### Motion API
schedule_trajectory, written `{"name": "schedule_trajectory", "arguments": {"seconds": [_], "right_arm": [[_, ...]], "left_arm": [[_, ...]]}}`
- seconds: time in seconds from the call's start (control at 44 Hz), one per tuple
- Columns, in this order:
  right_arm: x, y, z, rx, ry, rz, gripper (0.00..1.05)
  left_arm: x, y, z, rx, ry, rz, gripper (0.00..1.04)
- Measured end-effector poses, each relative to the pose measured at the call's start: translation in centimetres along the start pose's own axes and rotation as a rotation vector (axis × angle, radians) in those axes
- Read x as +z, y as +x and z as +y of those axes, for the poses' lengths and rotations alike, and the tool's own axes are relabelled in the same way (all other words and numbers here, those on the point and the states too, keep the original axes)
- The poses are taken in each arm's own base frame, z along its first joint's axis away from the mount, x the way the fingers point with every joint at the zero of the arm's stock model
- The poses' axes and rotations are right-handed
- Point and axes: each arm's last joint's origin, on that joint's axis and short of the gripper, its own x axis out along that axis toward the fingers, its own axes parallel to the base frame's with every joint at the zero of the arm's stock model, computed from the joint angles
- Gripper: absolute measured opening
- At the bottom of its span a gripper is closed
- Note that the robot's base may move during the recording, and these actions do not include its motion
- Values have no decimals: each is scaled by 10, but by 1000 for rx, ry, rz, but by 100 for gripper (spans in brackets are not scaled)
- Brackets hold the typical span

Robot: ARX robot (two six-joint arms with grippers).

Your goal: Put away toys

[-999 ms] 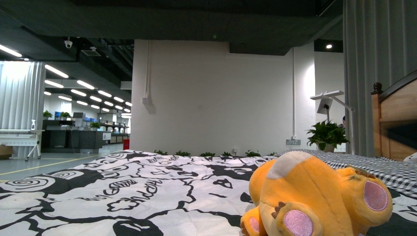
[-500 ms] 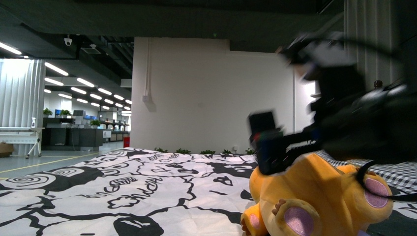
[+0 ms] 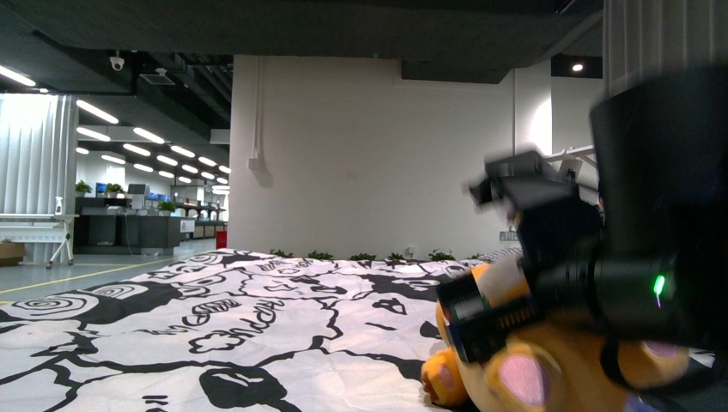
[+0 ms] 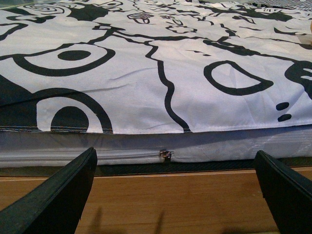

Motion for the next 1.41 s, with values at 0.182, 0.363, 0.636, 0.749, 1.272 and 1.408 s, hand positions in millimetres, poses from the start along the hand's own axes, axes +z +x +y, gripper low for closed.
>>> {"name": "schedule_trajectory", "arguments": {"seconds": [0.182, 0.363, 0.636, 0.749, 1.272, 1.408], "right_arm": [[-19, -1, -5, -6, 20, 17, 94], [-18, -8, -11, 16, 60, 2, 63], [10, -40, -31, 119, 234, -35, 26], [29, -61, -48, 156, 301, -103, 15], [-27, -200, -119, 320, 488, -259, 10], [-54, -218, -114, 306, 502, -274, 10]], "left_arm": [[0, 0, 0, 0, 0, 0, 98], [0, 0, 0, 0, 0, 0, 98], [0, 0, 0, 0, 0, 0, 98], [0, 0, 0, 0, 0, 0, 98], [0, 0, 0, 0, 0, 0, 98], [0, 0, 0, 0, 0, 0, 98]]}}
